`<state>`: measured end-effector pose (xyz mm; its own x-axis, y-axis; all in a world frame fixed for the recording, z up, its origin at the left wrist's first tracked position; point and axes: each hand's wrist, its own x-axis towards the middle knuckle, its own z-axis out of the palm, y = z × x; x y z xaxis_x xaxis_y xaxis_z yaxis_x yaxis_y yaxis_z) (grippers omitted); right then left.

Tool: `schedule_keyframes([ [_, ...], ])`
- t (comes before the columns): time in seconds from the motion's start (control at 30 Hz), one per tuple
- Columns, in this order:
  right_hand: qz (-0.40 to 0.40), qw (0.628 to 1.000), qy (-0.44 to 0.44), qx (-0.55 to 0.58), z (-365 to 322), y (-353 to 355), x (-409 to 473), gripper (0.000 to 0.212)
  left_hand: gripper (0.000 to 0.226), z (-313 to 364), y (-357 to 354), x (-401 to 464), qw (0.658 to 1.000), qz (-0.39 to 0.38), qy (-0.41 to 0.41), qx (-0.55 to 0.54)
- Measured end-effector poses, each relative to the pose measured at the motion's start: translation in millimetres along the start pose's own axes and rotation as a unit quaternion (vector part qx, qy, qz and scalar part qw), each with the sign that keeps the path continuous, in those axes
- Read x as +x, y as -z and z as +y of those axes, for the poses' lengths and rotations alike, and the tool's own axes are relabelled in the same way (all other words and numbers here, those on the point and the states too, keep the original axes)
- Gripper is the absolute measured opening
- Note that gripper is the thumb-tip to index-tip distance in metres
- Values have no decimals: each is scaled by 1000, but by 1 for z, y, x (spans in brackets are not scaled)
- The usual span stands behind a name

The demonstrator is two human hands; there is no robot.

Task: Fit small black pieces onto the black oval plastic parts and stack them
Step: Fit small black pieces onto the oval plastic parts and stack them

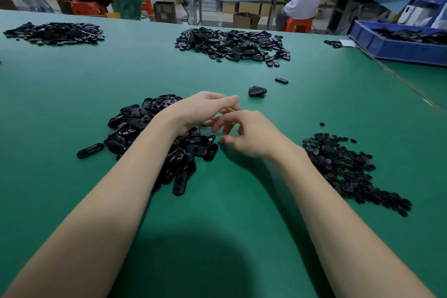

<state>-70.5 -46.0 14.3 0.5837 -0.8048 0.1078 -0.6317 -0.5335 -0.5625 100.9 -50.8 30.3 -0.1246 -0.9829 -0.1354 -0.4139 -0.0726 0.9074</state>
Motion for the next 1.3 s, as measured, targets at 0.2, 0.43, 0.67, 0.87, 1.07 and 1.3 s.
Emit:
schedule_keyframes([
  [0.2, 0, 1000, 9, -27, -2, -10, 2, 11, 35, -1, 1, -2, 1000, -5, 16, -11],
  [0.43, -9, 997, -28, 74, 9, 5, 1, 8, 39, 0, 0, -5, 999, -26, 25, -28],
  [0.67, -3, 983, -88, 159, 29, 37, -10, 7, 40, 6, -5, -6, 998, -36, 45, -33],
  [0.87, 38, 978, -136, 151, 47, 52, -18, 20, 44, 5, -21, -5, 976, -116, 78, -169],
  [1.07, 16, 979, -158, 127, 53, 61, -24, 19, 40, 2, -33, -1, 954, -129, 79, -260],
  [1.3, -57, 973, -222, 4, 63, 86, -36, 16, 38, 0, -38, -2, 958, -114, 93, -246],
])
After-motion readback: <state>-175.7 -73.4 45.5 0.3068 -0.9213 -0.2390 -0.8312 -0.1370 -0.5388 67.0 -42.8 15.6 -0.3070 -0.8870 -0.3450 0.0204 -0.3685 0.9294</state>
